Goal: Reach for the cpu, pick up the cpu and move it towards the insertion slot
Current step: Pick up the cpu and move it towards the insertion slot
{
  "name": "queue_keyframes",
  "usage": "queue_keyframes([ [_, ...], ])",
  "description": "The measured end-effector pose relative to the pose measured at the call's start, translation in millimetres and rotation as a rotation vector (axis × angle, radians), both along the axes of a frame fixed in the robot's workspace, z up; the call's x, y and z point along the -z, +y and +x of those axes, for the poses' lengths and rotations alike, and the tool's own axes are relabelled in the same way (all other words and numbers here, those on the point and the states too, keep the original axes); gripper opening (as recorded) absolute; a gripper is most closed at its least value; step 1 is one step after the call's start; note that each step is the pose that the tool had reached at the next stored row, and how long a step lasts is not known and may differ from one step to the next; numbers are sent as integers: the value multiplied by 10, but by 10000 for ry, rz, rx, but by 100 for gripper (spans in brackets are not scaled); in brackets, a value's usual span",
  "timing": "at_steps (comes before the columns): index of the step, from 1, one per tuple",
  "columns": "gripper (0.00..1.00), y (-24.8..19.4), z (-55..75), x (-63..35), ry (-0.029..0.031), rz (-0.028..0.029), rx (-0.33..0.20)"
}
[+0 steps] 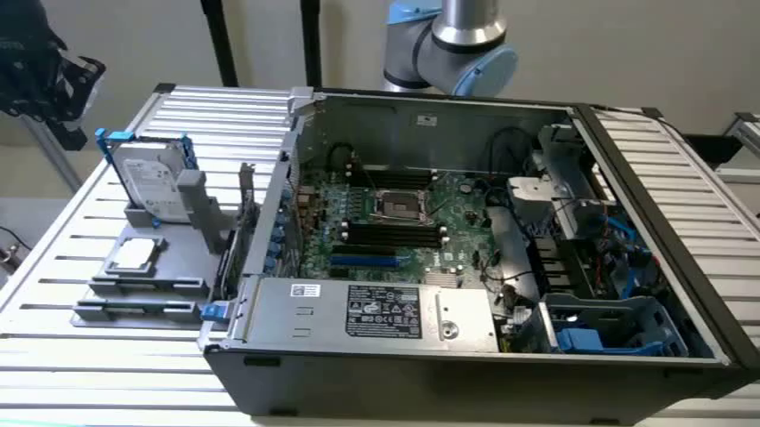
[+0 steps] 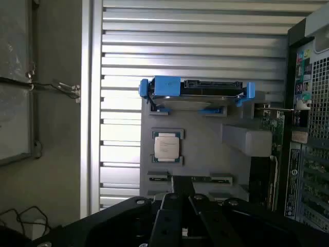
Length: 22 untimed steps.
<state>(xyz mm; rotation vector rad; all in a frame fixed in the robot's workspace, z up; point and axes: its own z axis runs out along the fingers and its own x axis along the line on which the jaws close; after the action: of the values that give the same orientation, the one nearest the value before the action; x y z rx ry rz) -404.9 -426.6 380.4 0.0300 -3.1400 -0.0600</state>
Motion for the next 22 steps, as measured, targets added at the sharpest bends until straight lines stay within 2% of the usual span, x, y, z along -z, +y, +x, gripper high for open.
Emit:
queue_keyframes([
  [14, 11, 0, -1, 8, 1, -14, -1],
  [22, 11, 3, -38, 150, 1, -88, 0],
])
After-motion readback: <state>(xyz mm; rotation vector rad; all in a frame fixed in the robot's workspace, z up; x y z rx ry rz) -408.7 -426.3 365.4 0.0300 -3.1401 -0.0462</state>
